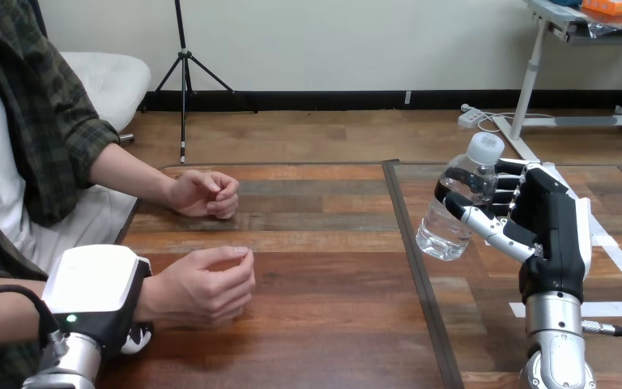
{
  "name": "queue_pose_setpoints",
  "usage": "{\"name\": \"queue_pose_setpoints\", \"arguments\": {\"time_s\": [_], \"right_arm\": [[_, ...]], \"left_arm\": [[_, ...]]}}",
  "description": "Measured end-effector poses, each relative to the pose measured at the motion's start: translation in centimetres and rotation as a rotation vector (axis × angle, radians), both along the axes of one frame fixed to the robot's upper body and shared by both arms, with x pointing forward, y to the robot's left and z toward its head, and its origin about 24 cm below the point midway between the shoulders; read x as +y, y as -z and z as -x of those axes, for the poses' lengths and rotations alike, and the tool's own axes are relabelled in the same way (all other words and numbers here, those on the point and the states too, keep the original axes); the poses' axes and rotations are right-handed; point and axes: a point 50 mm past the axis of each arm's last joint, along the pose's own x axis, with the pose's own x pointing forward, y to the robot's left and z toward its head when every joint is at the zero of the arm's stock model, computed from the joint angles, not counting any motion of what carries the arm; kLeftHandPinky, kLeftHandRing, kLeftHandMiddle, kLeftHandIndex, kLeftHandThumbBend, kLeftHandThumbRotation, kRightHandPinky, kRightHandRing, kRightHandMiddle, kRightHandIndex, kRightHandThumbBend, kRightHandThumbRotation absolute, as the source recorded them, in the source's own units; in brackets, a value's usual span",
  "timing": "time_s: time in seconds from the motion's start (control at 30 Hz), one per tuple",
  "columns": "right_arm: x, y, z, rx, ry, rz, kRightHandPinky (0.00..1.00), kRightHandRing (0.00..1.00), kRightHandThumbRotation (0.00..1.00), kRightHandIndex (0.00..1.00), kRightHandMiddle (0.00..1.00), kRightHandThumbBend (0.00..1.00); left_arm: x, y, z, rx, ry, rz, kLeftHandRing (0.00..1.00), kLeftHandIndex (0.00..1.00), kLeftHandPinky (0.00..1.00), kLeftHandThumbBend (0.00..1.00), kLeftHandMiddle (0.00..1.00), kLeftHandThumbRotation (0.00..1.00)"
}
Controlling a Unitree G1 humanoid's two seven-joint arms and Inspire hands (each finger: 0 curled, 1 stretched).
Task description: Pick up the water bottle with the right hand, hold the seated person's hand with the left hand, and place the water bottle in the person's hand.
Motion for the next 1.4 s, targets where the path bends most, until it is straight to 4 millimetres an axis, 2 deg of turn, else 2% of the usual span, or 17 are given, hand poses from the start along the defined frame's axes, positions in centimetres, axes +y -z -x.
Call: {"name": "queue_pose_setpoints", "arguments": {"time_s": [1.4], "right_arm": [[0.20,-0.17,-0.09,-0.005,-0.011,0.022,0.38,0.44,0.00,0.54,0.50,0.71]], "left_arm": [[-0.43,-0.04,0.02,-0.033,0.037,0.062,0.41,0.48,0.38,0.81,0.45,0.00]]}}
